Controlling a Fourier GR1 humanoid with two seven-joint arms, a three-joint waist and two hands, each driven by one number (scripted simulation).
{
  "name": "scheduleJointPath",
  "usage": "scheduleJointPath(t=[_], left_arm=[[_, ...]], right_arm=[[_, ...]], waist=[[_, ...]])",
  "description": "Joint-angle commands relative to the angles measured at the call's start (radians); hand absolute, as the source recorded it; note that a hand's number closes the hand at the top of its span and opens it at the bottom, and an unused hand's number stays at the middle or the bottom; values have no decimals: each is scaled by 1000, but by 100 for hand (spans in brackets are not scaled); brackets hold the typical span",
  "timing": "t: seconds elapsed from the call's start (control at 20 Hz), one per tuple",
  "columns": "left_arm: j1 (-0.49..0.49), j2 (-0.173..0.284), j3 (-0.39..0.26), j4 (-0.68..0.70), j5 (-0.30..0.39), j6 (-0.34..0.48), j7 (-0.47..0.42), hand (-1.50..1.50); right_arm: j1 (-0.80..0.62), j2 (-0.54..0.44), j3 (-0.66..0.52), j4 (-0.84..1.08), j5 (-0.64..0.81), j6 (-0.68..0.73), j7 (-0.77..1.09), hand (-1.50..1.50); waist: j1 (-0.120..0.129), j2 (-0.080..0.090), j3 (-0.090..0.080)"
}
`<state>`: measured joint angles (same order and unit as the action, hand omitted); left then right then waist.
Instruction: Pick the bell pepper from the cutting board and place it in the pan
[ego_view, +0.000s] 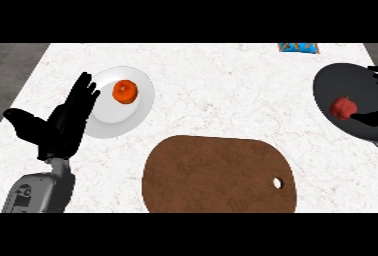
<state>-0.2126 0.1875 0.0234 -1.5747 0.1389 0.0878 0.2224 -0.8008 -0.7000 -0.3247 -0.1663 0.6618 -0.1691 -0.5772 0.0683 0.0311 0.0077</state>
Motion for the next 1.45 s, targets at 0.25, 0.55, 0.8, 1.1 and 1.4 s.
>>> scheduleJointPath(t=[0.25,0.55,0.8,1.1,1.4], left_arm=[[-4,19,33,4,21,-10,11,0],[29,12,25,0,6,-6,-2,0],[50,22,41,8,13,-23,-38,0],[13,15,28,-35,9,5,41,0],[29,14,35,-19,5,1,15,0]], right_arm=[[-2,-100,-220,46,-228,253,-140,-150],[122,-217,-314,91,-326,501,-226,-150],[183,-265,-360,100,-380,710,-285,-150],[277,-265,-343,46,-372,747,-327,-150],[330,-269,-350,9,-393,758,-346,-150]], waist=[[-24,-6,1],[-42,-8,3],[-43,-7,4],[-42,-13,4],[-46,-15,3]])
